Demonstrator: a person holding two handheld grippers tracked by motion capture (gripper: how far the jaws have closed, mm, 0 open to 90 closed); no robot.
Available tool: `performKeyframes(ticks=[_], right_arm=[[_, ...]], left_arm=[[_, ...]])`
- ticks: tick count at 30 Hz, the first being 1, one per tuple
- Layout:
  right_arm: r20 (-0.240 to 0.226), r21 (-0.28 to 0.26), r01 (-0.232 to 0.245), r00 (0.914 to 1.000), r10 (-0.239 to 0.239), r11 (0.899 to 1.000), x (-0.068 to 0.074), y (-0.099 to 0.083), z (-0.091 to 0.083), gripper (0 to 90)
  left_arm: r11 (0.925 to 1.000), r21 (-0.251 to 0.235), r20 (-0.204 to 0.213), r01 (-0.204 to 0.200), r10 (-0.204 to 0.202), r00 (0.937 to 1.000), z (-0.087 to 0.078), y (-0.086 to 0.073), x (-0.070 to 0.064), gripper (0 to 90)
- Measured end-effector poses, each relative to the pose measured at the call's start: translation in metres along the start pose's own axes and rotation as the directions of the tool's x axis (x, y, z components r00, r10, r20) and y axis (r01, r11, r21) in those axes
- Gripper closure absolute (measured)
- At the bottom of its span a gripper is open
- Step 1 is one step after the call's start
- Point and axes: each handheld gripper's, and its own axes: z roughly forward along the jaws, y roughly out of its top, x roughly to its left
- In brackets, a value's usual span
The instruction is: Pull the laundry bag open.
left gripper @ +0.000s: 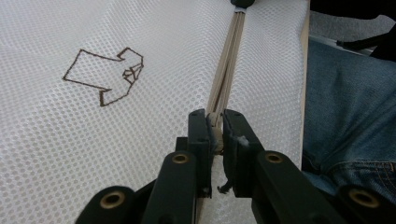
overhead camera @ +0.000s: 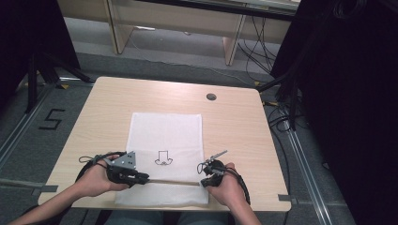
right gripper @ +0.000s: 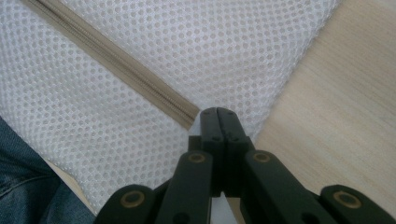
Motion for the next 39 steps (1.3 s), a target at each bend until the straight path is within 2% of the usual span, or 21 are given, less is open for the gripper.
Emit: performKeyframes(ticks=[3, 10, 11, 12, 14, 15, 18, 21, 23, 25, 27, 29, 30, 31, 32, 36, 38, 39], right_arm=[[0.001, 0.000, 0.001, 1.0000, -0.001, 1.000, 0.000, 0.000, 0.000, 90.0], [-0.001, -0.001, 0.001, 1.0000, -0.001, 1.000, 0.000, 0.000, 0.000, 90.0], [-0.002, -0.002, 0.006, 1.0000, -0.006, 1.000, 0.000, 0.000, 0.000, 90.0], [-0.001, -0.021, 0.049, 0.9988, -0.049, 0.999, -0.001, 0.000, 0.001, 90.0], [0.000, -0.021, 0.050, 0.9987, -0.050, 0.999, -0.001, 0.000, 0.001, 90.0], [-0.001, -0.022, 0.051, 0.9987, -0.051, 0.998, -0.002, 0.000, 0.001, 90.0], [-0.003, -0.019, 0.049, 0.9988, -0.049, 0.999, -0.002, 0.000, 0.002, 90.0], [-0.001, -0.019, 0.046, 0.9989, -0.046, 0.999, -0.002, 0.000, 0.001, 90.0], [-0.003, -0.020, 0.048, 0.9988, -0.048, 0.999, -0.002, 0.000, 0.001, 90.0], [-0.003, -0.020, 0.048, 0.9989, -0.048, 0.999, -0.002, 0.000, 0.001, 90.0], [-0.002, -0.017, 0.035, 0.9994, -0.035, 0.999, -0.001, 0.000, 0.001, 90.0], [-0.002, -0.020, 0.035, 0.9994, -0.035, 0.999, -0.002, 0.000, 0.001, 90.0], [-0.004, -0.020, 0.035, 0.9994, -0.035, 0.999, -0.002, 0.000, 0.001, 90.0], [-0.004, -0.020, 0.035, 0.9994, -0.035, 0.999, -0.002, 0.000, 0.001, 90.0], [-0.003, -0.021, 0.037, 0.9993, -0.037, 0.999, -0.002, 0.000, 0.001, 90.0], [-0.003, -0.018, 0.029, 0.9996, -0.029, 0.999, -0.001, 0.000, 0.001, 90.0], [-0.005, -0.019, 0.035, 0.9994, -0.035, 0.999, -0.002, 0.000, 0.001, 90.0], [-0.005, -0.019, 0.035, 0.9994, -0.035, 0.999, -0.002, 0.000, 0.001, 90.0]], left_arm=[[1.0000, -0.005, -0.002, 0.002, -0.002, 1.0000, -0.001, -0.001, 0.000, 81.8], [0.9997, -0.002, -0.001, -0.023, 0.023, 0.9997, -0.002, 0.000, 0.001, 81.8], [0.9997, -0.004, 0.001, -0.023, 0.023, 0.9997, -0.002, 0.000, 0.001, 81.8], [0.9997, -0.005, 0.003, -0.023, 0.023, 0.9997, -0.001, 0.000, 0.001, 81.9], [0.9998, -0.005, 0.002, -0.021, 0.021, 0.9998, -0.002, 0.000, 0.001, 81.8], [1.0000, 0.001, -0.009, -0.003, 0.003, 1.0000, -0.003, -0.002, 0.001, 81.9], [1.0000, -0.007, -0.011, 0.006, -0.007, 0.9999, -0.006, -0.004, 0.003, 81.8], [0.9999, 0.003, -0.030, 0.010, -0.010, 0.9995, -0.014, -0.011, 0.006, 81.9], [0.9994, -0.007, -0.025, 0.035, -0.035, 0.9991, -0.017, -0.015, 0.006, 81.8], [0.9996, 0.001, -0.030, 0.029, -0.029, 0.9991, -0.019, -0.016, 0.007, 81.8], [0.9992, -0.007, -0.029, 0.041, -0.041, 0.9987, -0.020, -0.018, 0.005, 81.8], [0.9997, 0.007, -0.041, 0.022, -0.022, 0.9989, -0.023, -0.019, 0.008, 81.8], [0.9990, -0.006, -0.037, 0.045, -0.045, 0.9983, -0.027, -0.022, 0.009, 81.8], [0.9990, -0.006, -0.037, 0.045, -0.045, 0.9983, -0.027, -0.022, 0.009, 81.8], [0.9986, 0.002, -0.052, 0.052, -0.052, 0.9973, -0.030, -0.026, 0.009, 81.8], [0.9981, 0.013, -0.070, 0.061, -0.060, 0.9957, -0.035, -0.032, 0.010, 81.8], [0.9970, 0.049, -0.101, 0.061, -0.055, 0.9933, -0.039, -0.037, 0.012, 81.8], [0.9970, 0.049, -0.101, 0.061, -0.055, 0.9933, -0.039, -0.037, 0.012, 81.8]])
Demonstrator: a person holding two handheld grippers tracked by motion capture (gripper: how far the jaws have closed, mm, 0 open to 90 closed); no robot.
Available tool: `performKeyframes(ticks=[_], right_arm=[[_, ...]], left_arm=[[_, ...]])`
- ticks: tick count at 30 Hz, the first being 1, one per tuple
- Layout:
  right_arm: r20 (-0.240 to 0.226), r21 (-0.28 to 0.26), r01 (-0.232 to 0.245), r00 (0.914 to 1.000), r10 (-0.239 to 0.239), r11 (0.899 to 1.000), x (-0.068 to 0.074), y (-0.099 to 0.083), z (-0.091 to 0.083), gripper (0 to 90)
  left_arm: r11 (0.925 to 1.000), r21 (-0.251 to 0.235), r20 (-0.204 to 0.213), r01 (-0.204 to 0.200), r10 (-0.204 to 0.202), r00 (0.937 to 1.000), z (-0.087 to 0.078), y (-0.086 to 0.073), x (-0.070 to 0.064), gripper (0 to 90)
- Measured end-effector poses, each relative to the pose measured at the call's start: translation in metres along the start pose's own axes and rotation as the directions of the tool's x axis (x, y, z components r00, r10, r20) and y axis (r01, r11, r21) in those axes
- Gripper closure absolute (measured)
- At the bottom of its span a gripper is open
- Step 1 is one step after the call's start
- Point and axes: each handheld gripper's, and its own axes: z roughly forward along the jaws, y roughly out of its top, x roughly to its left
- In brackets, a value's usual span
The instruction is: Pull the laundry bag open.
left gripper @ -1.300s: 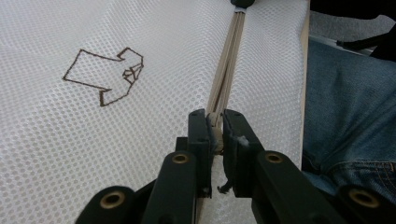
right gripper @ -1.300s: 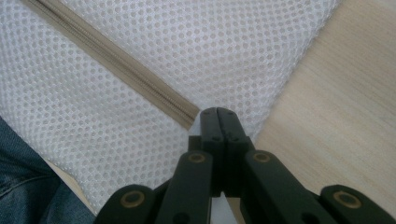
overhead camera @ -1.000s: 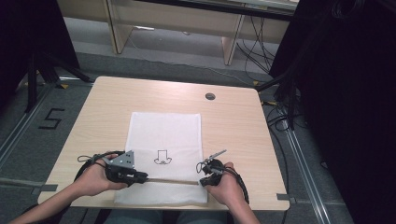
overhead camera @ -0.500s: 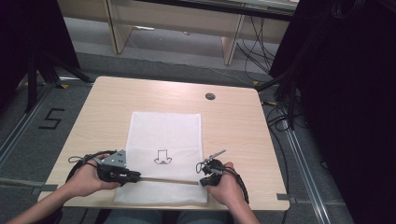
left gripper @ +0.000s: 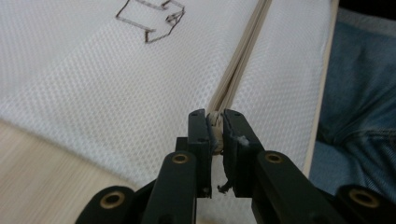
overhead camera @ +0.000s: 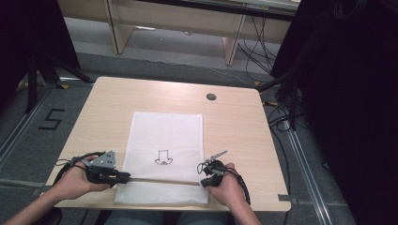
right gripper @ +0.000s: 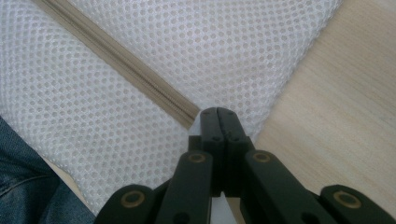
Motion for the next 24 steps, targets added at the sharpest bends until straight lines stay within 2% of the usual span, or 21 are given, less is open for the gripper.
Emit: performKeyframes(ticks=[1, 2, 3, 4, 5, 7, 8, 9, 16, 17, 18, 19, 20, 22, 23, 24], right_arm=[[0.002, 0.004, -0.009, 1.0000, 0.009, 1.000, 0.001, 0.000, 0.000, 90.0], [-0.001, 0.022, -0.038, 0.9993, 0.038, 0.999, 0.002, 0.000, -0.001, 90.0], [-0.001, 0.022, -0.038, 0.9993, 0.038, 0.999, 0.002, 0.000, -0.001, 90.0], [-0.001, 0.005, -0.015, 0.9999, 0.015, 1.000, 0.001, 0.000, 0.000, 90.0], [0.005, 0.019, -0.032, 0.9995, 0.032, 0.999, 0.002, 0.000, -0.001, 90.0], [0.004, 0.018, -0.029, 0.9996, 0.029, 0.999, 0.001, 0.000, -0.001, 90.0], [0.004, 0.018, -0.029, 0.9996, 0.029, 0.999, 0.001, 0.000, -0.001, 90.0], [-0.005, 0.015, -0.026, 0.9996, 0.026, 1.000, 0.001, 0.000, -0.001, 90.0], [0.005, 0.018, -0.019, 0.9998, 0.019, 1.000, 0.001, 0.000, -0.001, 90.0], [-0.005, 0.000, 0.003, 1.0000, -0.003, 1.000, 0.000, 0.000, 0.000, 90.0], [0.000, 0.003, 0.004, 1.0000, -0.004, 1.000, 0.000, 0.000, 0.000, 90.0], [-0.003, -0.001, 0.019, 0.9998, -0.019, 1.000, -0.001, 0.000, 0.000, 90.0], [-0.003, 0.000, 0.021, 0.9998, -0.021, 1.000, -0.001, 0.000, 0.000, 90.0], [-0.003, -0.001, 0.024, 0.9997, -0.024, 1.000, -0.001, 0.000, 0.000, 90.0], [-0.002, 0.001, 0.013, 0.9999, -0.013, 1.000, 0.000, 0.000, 0.000, 90.0], [-0.003, 0.004, 0.014, 0.9999, -0.014, 1.000, 0.000, 0.000, 0.000, 90.0]], left_arm=[[0.9999, 0.002, 0.002, 0.017, -0.017, 0.9999, 0.000, -0.002, 0.000, 81.8], [0.9998, 0.016, 0.004, 0.012, -0.012, 0.9999, 0.000, -0.004, 0.001, 81.8], [0.9998, 0.016, 0.004, 0.012, -0.012, 0.9999, 0.000, -0.004, 0.001, 81.8], [0.9995, 0.031, -0.004, 0.011, -0.011, 0.9999, -0.001, -0.004, 0.001, 81.8], [0.9994, 0.034, -0.007, 0.010, -0.009, 0.9999, -0.001, -0.004, 0.001, 81.8], [0.9982, 0.035, -0.010, 0.049, -0.049, 0.9988, -0.001, -0.006, 0.000, 81.8], [0.9982, 0.035, -0.010, 0.049, -0.049, 0.9988, -0.001, -0.006, 0.000, 81.8], [0.9982, 0.046, -0.033, 0.037, -0.036, 0.9988, -0.001, -0.007, 0.000, 81.8], [0.9975, 0.052, -0.032, 0.048, -0.046, 0.9984, -0.003, -0.009, 0.002, 81.8], [0.9966, 0.068, -0.044, 0.047, -0.045, 0.9980, -0.003, -0.009, 0.002, 81.8], [0.9959, 0.089, -0.043, 0.018, -0.014, 0.9990, -0.005, -0.010, 0.003, 81.8], [0.9962, 0.075, -0.060, 0.044, -0.039, 0.9974, -0.003, -0.011, 0.002, 81.8], [0.9959, 0.085, -0.059, 0.032, -0.027, 0.9979, -0.005, -0.012, 0.003, 81.7], [0.9964, 0.057, -0.050, 0.062, -0.059, 0.9970, -0.006, -0.013, 0.002, 81.7], [0.9969, 0.061, -0.050, 0.049, -0.046, 0.9977, -0.006, -0.013, 0.003, 81.7], [0.9961, 0.072, -0.057, 0.052, -0.048, 0.9972, -0.006, -0.013, 0.002, 81.7]])
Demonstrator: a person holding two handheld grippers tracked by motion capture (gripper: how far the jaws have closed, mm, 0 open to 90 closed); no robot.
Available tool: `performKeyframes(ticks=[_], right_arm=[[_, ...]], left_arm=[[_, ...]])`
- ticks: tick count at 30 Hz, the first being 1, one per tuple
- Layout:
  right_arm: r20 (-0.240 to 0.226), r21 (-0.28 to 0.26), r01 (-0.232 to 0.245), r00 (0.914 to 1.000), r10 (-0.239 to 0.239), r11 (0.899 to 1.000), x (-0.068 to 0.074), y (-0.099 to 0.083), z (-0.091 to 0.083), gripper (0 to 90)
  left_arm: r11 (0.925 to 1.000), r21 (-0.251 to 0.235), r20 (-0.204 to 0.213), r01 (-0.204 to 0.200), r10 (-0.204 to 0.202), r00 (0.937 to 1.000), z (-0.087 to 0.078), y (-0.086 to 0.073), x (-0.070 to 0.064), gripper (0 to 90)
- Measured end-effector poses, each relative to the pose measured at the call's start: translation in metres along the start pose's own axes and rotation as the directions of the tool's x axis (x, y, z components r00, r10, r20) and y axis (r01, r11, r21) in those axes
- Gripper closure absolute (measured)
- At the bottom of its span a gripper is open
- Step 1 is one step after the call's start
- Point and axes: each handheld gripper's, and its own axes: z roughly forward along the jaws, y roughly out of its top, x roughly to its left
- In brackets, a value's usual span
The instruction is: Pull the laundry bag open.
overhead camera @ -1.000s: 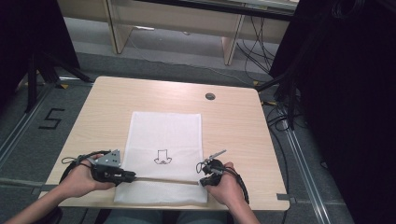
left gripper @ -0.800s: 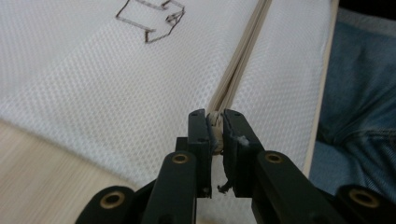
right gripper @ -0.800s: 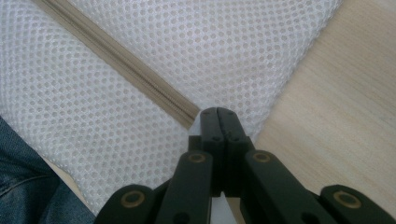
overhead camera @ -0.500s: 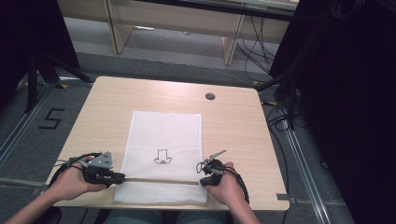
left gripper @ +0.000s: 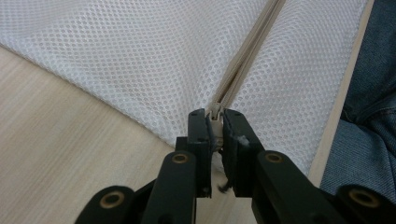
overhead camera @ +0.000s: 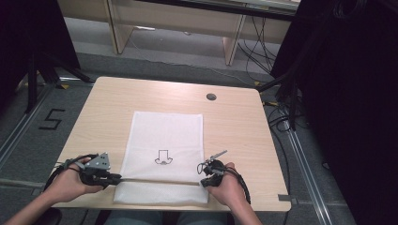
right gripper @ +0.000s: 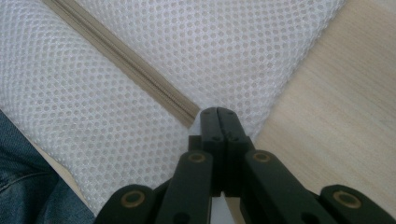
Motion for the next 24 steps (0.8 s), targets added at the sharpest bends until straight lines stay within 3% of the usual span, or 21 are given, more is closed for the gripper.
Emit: performKeyframes(ticks=[1, 2, 5, 6, 7, 8, 10, 13, 14, 15, 16, 17, 18, 20, 21, 22, 23, 24], right_arm=[[0.000, -0.003, 0.001, 1.0000, -0.001, 1.000, 0.000, 0.000, 0.000, 90.0], [0.002, -0.001, 0.004, 1.0000, -0.004, 1.000, 0.000, 0.000, 0.000, 90.0], [-0.001, -0.005, 0.011, 0.9999, -0.011, 1.000, 0.000, 0.000, 0.000, 90.0], [0.000, -0.003, 0.002, 1.0000, -0.002, 1.000, 0.000, 0.000, 0.000, 90.0], [0.001, -0.003, 0.001, 1.0000, -0.001, 1.000, 0.000, 0.000, 0.000, 90.0], [0.001, -0.004, 0.004, 1.0000, -0.004, 1.000, 0.000, 0.000, 0.000, 90.0], [0.004, 0.001, 0.010, 0.9999, -0.010, 1.000, 0.001, 0.000, 0.000, 90.0], [0.024, 0.008, 0.003, 0.9997, -0.003, 1.000, 0.004, 0.000, 0.000, 90.0], [0.026, 0.004, 0.005, 0.9996, -0.005, 1.000, 0.005, 0.000, 0.000, 89.2], [0.031, 0.009, -0.002, 0.9995, 0.001, 1.000, 0.007, -0.001, -0.001, 86.4], [0.031, 0.009, -0.002, 0.9995, 0.001, 1.000, 0.007, -0.001, -0.001, 86.4], [0.011, -0.002, -0.017, 0.9998, 0.017, 1.000, 0.009, -0.001, -0.002, 77.4], [0.007, -0.012, -0.016, 0.9998, 0.016, 1.000, 0.008, -0.002, -0.003, 71.5], [-0.009, -0.015, -0.023, 0.9997, 0.023, 1.000, 0.008, -0.002, -0.004, 70.5], [0.001, -0.049, 0.024, 0.9997, -0.024, 0.999, 0.009, -0.004, -0.005, 70.1], [0.001, -0.049, 0.024, 0.9997, -0.024, 0.999, 0.009, -0.004, -0.005, 70.1], [0.001, -0.061, 0.035, 0.9994, -0.035, 0.998, 0.009, -0.004, -0.007, 69.9], [0.004, -0.073, 0.010, 0.9999, -0.009, 0.997, 0.010, -0.004, -0.010, 69.3]], left_arm=[[0.9997, 0.015, 0.004, -0.021, 0.021, 0.9998, -0.001, 0.000, 0.001, 81.7], [1.0000, 0.002, -0.005, 0.000, 0.000, 1.0000, 0.001, 0.000, 0.000, 81.7], [1.0000, -0.003, 0.008, 0.007, -0.007, 0.9999, 0.002, -0.001, -0.001, 81.6], [0.9964, 0.056, 0.008, -0.063, 0.063, 0.9980, -0.002, 0.000, 0.003, 81.6], [0.9973, 0.047, 0.013, -0.056, 0.056, 0.9984, -0.001, -0.001, 0.003, 81.5], [1.0000, -0.002, 0.021, -0.006, 0.006, 0.9998, 0.002, -0.002, 0.000, 81.4], [0.9998, -0.018, 0.031, 0.013, -0.012, 0.9994, 0.003, -0.003, 0.000, 81.2], [0.9998, -0.021, 0.037, -0.007, 0.008, 0.9993, 0.004, -0.004, 0.000, 76.5], [0.9993, -0.023, 0.039, -0.030, 0.031, 0.9987, 0.003, -0.003, 0.001, 71.4], [0.9976, -0.063, 0.050, -0.030, 0.033, 0.9982, 0.002, -0.001, -0.001, 63.2], [0.9976, -0.063, 0.050, -0.030, 0.033, 0.9982, 0.002, -0.001, -0.001, 59.8], [0.9926, -0.121, 0.058, -0.011, 0.018, 0.9982, 0.001, 0.002, -0.002, 56.8], [0.9890, -0.148, 0.058, 0.001, 0.008, 0.9983, 0.000, 0.002, -0.002, 54.3], [0.9865, -0.164, 0.052, 0.000, 0.009, 0.9986, 0.000, 0.003, 0.000, 51.4], [0.9758, -0.213, 0.048, 0.047, -0.037, 0.9981, 0.000, 0.005, 0.003, 46.3], [0.9758, -0.213, 0.048, 0.047, -0.037, 0.9981, 0.000, 0.005, 0.003, 44.7], [0.9690, -0.237, 0.049, 0.070, -0.060, 0.9970, 0.000, 0.005, 0.005, 44.7], [0.9589, -0.270, 0.050, 0.089, -0.078, 0.9957, 0.000, 0.006, 0.008, 43.3]])
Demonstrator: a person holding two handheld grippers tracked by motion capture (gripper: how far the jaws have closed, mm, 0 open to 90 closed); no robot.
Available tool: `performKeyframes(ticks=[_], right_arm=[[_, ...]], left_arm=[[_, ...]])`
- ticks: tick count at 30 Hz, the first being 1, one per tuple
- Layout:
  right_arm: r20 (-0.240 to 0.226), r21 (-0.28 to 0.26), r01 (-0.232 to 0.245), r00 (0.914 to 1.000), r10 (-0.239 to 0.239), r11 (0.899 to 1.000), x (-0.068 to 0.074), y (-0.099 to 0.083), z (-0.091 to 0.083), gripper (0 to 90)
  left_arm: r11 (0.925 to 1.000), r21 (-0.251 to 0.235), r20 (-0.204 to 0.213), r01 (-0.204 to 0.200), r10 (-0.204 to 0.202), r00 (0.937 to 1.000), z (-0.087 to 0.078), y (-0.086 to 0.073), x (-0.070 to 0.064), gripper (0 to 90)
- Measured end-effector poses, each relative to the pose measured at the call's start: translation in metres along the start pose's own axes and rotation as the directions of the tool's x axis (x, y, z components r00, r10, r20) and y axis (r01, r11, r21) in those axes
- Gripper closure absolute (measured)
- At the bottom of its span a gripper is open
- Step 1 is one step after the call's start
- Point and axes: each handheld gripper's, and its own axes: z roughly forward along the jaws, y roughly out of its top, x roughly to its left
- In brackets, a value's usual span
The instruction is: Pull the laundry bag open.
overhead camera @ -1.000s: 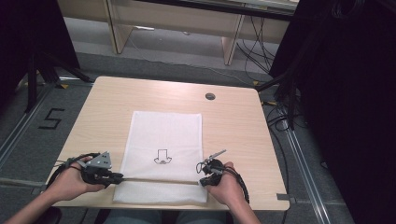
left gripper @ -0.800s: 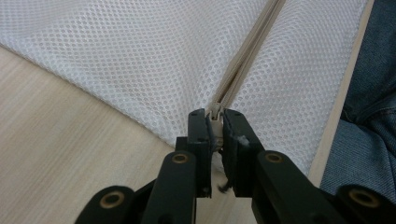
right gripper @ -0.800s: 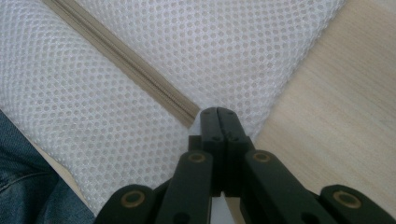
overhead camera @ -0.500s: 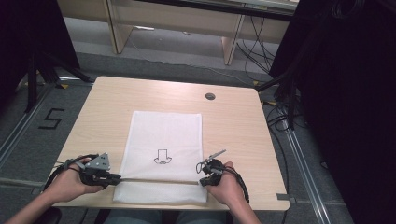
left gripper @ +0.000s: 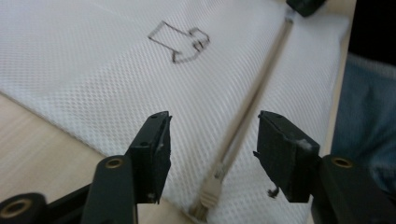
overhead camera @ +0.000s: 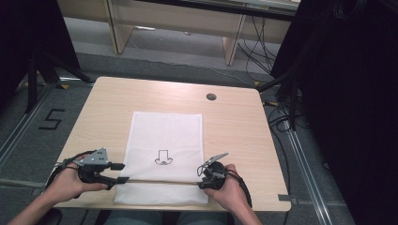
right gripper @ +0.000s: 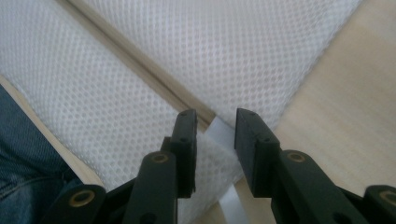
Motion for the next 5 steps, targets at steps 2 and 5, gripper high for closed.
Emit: performKeyframes(ticks=[2, 5], right_arm=[[0.010, -0.030, -0.009, 0.9999, 0.009, 0.999, -0.0013, 0.0007, -0.0040, 67.4], [0.022, -0.073, -0.014, 0.9996, 0.016, 0.997, -0.0061, 0.0011, -0.0060, 65.7]], left_arm=[[0.9978, -0.035, -0.020, 0.056, -0.057, 0.9982, -0.0021, 0.0018, 0.0056, 38.2], [0.9909, -0.077, -0.070, 0.111, -0.116, 0.9908, -0.0055, 0.0018, 0.0138, 36.9]])
